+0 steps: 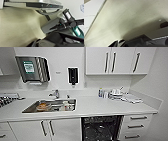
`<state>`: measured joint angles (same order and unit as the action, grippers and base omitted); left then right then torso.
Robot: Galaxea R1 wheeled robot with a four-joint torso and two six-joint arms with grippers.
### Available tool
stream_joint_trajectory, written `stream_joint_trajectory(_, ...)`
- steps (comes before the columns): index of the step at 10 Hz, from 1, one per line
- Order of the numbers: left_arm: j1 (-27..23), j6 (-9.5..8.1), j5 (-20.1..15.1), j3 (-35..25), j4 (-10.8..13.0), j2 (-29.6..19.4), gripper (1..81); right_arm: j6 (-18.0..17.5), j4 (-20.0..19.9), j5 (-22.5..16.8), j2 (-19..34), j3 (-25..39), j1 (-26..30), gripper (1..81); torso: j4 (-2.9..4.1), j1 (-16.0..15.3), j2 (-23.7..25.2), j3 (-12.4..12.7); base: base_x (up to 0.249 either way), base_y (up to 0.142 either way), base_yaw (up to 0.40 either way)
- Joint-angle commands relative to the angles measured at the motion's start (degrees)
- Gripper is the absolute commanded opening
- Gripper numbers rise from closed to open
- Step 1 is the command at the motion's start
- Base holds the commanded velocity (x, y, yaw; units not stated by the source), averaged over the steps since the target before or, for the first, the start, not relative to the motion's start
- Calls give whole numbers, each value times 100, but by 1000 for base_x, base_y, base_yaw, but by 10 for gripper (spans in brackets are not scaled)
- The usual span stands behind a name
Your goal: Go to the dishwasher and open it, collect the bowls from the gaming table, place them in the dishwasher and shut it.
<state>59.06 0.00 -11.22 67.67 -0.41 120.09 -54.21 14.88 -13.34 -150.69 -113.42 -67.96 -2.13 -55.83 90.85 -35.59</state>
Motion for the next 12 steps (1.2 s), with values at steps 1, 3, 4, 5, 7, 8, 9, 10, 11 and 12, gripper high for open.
stream_joint_trajectory(1,-313,18,-109,220,15,121,811,7,321,-160,115,15,419,811,0,0,0,0,0,0,0)
stream_joint_trajectory(3,4,9,-91,929,-29,463,811,16,891,-21,142,-188,235,811,0,0,-2,0,0,0,0)
stream_joint_trajectory(4,241,9,40,1361,-29,656,811,16,1147,155,168,-302,95,811,0,0,0,0,0,0,0)
stream_joint_trajectory(5,470,9,111,1826,-29,858,811,16,1436,357,186,-433,-64,811,0,0,-2,0,0,0,0)
stream_joint_trajectory(7,829,9,136,2441,-29,1218,811,129,1945,629,168,-575,-353,811,0,0,0,0,0,0,0)
stream_joint_trajectory(8,1032,9,278,2787,-46,1413,811,209,2185,762,168,-610,-564,811,0,0,0,0,0,0,0)
stream_joint_trajectory(9,1243,9,426,3196,-46,1639,811,209,2342,1128,142,-784,-749,811,0,0,0,0,0,0,0)
stream_joint_trajectory(10,1428,9,541,3576,-11,1860,811,209,2466,1395,37,-1039,-925,811,0,0,0,0,0,0,0)
stream_joint_trajectory(11,1542,18,621,3947,6,2063,811,209,2546,1518,-96,-1304,-1040,811,0,0,0,0,0,0,0)
stream_joint_trajectory(12,1683,18,656,4411,-2,2326,811,209,2659,1545,-340,-1689,-1189,811,0,0,0,0,0,0,0)
